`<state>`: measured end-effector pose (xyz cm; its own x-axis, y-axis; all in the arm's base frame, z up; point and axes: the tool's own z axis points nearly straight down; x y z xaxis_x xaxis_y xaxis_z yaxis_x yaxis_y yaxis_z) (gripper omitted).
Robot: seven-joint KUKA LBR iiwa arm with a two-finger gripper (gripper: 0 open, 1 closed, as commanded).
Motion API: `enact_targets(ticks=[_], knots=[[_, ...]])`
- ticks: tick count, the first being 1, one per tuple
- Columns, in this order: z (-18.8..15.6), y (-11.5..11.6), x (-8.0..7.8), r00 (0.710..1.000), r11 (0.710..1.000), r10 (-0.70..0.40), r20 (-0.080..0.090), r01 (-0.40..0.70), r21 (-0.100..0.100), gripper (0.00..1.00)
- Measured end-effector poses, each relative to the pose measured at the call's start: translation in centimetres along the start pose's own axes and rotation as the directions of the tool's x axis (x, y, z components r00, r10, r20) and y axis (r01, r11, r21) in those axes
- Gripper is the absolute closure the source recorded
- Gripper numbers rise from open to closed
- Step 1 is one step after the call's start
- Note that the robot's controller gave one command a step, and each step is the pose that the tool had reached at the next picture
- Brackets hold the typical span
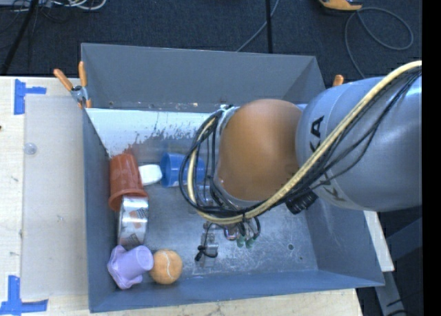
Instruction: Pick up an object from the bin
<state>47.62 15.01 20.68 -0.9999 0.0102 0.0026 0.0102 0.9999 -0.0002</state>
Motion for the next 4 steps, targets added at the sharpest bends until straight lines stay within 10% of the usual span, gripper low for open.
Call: enact_targets(ticks=[3, 4], knots=[[9.7, 3.8, -0.9, 0.999, 0.999, -0.034, 0.003, 0.034, -0.001, 0.0], [12.9, 6.1, -1.4, 0.979, 0.979, -0.205, 0.005, 0.205, -0.005, 1.0]])
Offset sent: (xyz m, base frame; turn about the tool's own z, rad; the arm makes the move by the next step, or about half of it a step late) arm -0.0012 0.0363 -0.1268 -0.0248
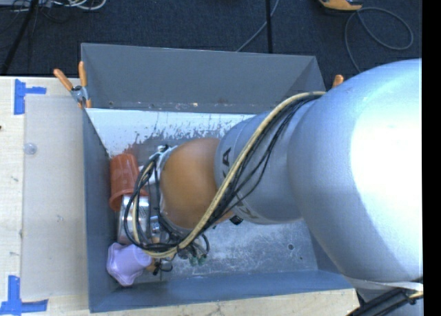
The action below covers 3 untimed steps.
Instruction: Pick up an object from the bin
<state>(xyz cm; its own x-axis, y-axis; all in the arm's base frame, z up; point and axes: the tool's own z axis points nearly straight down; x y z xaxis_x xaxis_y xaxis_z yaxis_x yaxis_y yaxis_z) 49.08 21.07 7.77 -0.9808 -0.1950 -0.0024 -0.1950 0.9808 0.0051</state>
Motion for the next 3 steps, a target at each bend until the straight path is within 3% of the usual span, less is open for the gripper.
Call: enact_targets(ticks=[1, 2, 3], knots=[[0.0, 0.0, 0.0, 1.0, 1.0, 0.001, 0.0, -0.001, 0.0, 1.0], [-10.4, 0.7, -0.5, 1.0, 1.0, -0.009, -0.001, 0.009, 0.0, 1.0], [-10.4, 0.7, -0.5, 1.0, 1.0, -0.008, -0.001, 0.008, 0.0, 1.0]])
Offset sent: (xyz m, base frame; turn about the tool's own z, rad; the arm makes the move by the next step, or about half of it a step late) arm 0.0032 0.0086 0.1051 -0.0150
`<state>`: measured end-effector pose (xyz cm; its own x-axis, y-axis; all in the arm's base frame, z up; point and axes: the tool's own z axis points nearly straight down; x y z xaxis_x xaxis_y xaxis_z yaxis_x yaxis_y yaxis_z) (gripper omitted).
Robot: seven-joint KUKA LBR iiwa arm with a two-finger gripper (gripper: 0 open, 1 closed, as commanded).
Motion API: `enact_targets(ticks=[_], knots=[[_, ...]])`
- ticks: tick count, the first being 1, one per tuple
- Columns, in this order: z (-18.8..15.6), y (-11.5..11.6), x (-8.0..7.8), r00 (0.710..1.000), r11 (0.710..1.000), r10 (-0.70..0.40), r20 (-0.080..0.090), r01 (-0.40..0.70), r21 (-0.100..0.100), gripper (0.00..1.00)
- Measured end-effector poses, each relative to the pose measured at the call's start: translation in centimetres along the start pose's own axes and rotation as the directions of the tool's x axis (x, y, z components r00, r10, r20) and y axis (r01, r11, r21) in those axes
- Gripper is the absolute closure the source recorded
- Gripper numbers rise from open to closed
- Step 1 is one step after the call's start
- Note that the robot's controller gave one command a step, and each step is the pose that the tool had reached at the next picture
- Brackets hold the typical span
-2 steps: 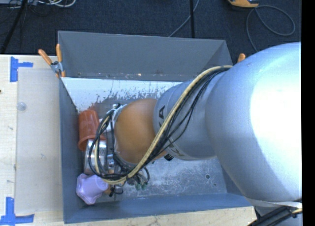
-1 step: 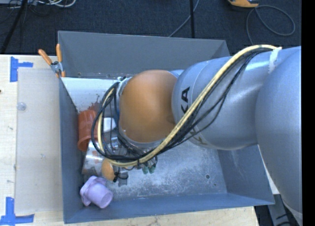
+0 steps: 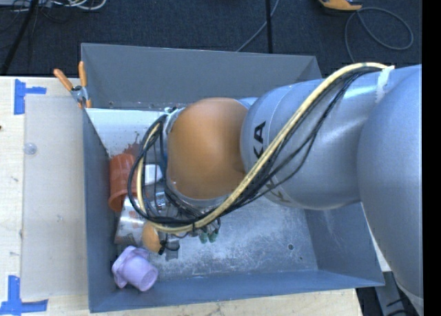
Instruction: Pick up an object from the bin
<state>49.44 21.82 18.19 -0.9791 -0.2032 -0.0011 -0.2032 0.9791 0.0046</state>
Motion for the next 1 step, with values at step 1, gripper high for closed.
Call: enact_targets(ticks=[1], knots=[[-3.09, 0.6, 0.67, 1.0, 1.0, -0.014, -0.012, 0.014, 0.003, 1.0]])
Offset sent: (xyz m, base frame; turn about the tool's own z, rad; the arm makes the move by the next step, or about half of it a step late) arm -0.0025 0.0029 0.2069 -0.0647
